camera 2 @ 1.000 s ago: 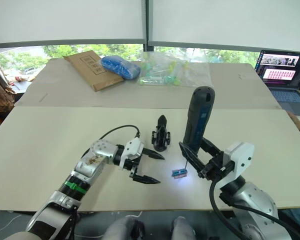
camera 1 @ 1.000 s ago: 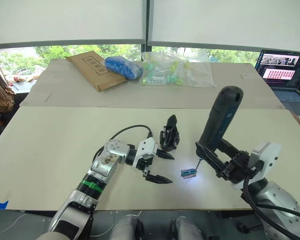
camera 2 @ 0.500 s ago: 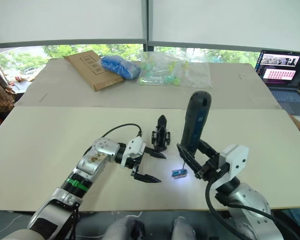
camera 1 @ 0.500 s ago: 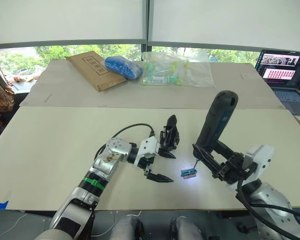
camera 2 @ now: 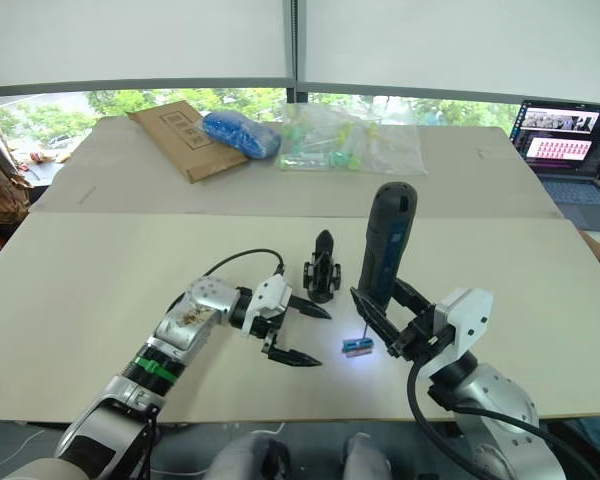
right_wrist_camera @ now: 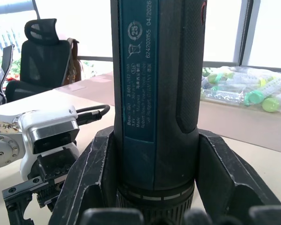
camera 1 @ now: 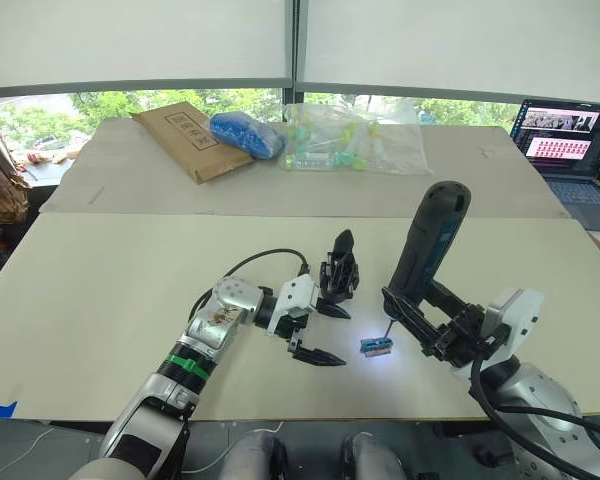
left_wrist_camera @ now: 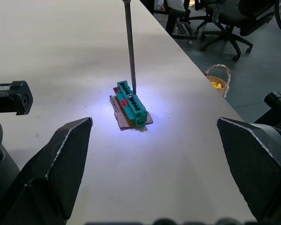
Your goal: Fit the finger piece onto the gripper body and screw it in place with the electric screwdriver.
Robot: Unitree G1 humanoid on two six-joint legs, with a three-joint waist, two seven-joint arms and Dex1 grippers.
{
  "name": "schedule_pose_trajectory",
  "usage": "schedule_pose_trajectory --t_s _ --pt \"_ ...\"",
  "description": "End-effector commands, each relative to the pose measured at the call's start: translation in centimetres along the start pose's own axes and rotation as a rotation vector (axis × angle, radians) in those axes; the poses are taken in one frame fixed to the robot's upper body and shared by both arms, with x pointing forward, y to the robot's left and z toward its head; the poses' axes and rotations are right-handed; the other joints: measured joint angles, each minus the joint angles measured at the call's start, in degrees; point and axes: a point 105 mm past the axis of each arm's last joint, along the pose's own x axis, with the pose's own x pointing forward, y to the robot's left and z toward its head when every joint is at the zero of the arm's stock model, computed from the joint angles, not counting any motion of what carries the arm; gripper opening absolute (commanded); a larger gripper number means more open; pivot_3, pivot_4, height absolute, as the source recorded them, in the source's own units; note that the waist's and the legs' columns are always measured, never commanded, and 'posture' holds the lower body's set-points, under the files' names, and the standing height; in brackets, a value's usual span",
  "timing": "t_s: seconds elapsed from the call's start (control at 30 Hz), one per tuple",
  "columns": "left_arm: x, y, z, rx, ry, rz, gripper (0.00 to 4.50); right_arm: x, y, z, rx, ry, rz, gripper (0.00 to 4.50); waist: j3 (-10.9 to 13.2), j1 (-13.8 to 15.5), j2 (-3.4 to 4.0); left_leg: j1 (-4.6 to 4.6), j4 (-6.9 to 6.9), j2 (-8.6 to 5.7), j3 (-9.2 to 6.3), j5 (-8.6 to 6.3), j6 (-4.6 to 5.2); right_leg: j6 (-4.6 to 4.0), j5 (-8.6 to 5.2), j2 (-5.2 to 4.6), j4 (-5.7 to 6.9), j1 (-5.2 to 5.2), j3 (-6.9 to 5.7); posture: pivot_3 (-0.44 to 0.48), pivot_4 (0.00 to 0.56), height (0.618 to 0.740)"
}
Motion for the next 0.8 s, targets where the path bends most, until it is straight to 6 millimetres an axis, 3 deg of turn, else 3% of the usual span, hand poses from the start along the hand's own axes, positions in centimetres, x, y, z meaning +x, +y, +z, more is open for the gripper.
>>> schedule_pose_trajectory --t_s 0.03,0.8 --pt "0.2 0.2 0.8 0.047 -0.005 -0.013 4.50 0.0 0.7 2.5 -0.056 -0.086 0.030 1.90 0.00 -0.01 0.00 0.00 0.00 0.00 0.00 0.00 0.00 0.00 0.00 0.00 0.00 0.00 0.00 0.000 0.150 0.732" --pt "0.4 0.3 0.8 0.051 -0.004 -0.012 4.50 1.1 1.1 3.2 -0.045 -0.102 0.034 1.90 0.00 0.00 0.00 0.00 0.00 0.00 0.00 0.00 0.01 0.00 0.00 0.00 0.01 0.00 -0.01 0.000 0.150 0.732"
